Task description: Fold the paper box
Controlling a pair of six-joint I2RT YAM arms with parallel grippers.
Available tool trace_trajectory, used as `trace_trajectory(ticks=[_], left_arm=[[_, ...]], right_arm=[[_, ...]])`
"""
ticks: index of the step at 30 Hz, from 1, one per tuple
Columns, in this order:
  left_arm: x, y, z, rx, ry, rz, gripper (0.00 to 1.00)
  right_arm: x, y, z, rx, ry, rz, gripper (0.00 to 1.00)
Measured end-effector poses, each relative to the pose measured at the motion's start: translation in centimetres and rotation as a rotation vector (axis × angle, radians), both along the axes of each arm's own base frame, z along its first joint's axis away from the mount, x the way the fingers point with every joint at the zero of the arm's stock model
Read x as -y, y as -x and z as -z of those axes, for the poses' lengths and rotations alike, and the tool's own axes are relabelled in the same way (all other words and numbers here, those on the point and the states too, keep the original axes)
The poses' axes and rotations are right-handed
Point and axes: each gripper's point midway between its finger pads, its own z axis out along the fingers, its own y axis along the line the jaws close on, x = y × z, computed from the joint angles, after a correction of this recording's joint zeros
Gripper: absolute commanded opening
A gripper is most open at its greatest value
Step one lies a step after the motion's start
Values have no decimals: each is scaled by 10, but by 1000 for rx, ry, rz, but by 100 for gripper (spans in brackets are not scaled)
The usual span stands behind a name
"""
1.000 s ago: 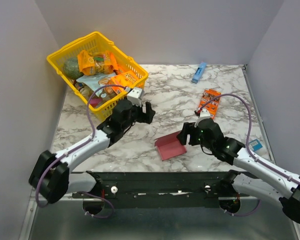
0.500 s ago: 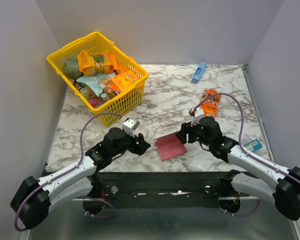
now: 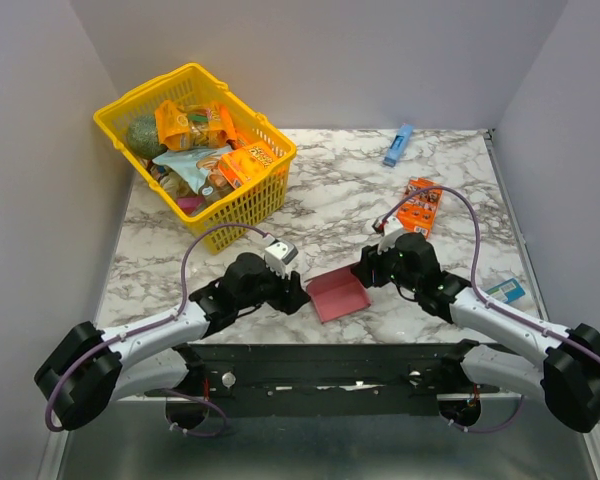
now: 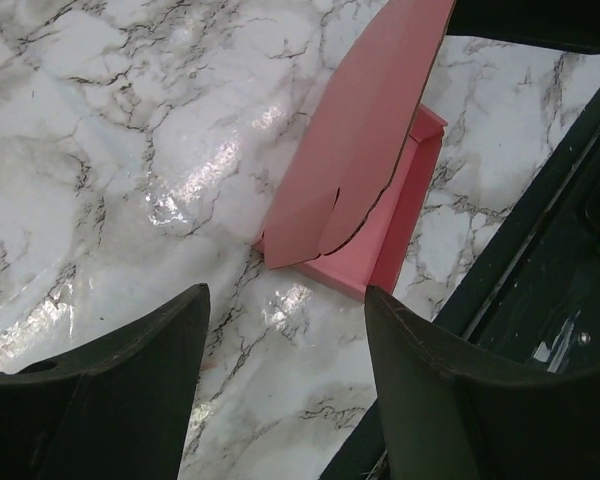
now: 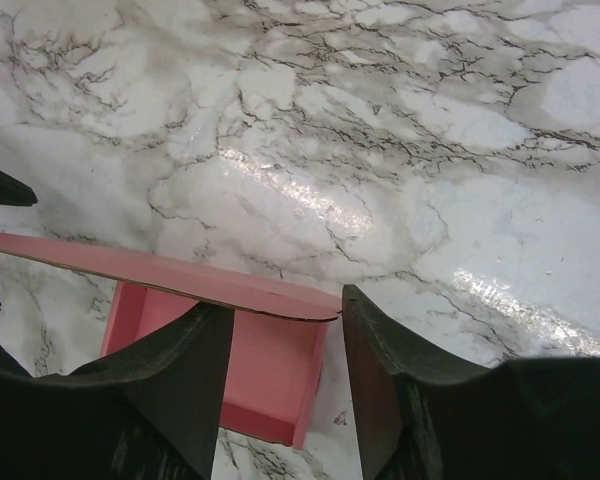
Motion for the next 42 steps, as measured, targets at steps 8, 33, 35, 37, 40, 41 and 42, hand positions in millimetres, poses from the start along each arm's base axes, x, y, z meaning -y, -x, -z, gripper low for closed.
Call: trace_trajectory(ticks=[8,33,35,37,40,41,42], left_arm=[[8,-7,-11,58,9,10,51],[15,-12,2,79,-27,9,6],[14,-13,4,82,-37,10,5],[13,-15,5,85,-45,2,5],[12,-17,5,98,-55,2,4],[12,-18,5,101,-59,1,3],[12,-18,5,104,-65,1,3]], right_arm=[[0,0,2,-5,3,-2,50],[-5,5,4,-13,3,-53,29],[-5,5,4,-8,3,-62,22],[-4,6,4,-1,3,-69,17],[-6,10,3,3,-10,-95,13],[-7,12,3,3,-15,-105,12],[-8,13,4,1,-19,-113,11]])
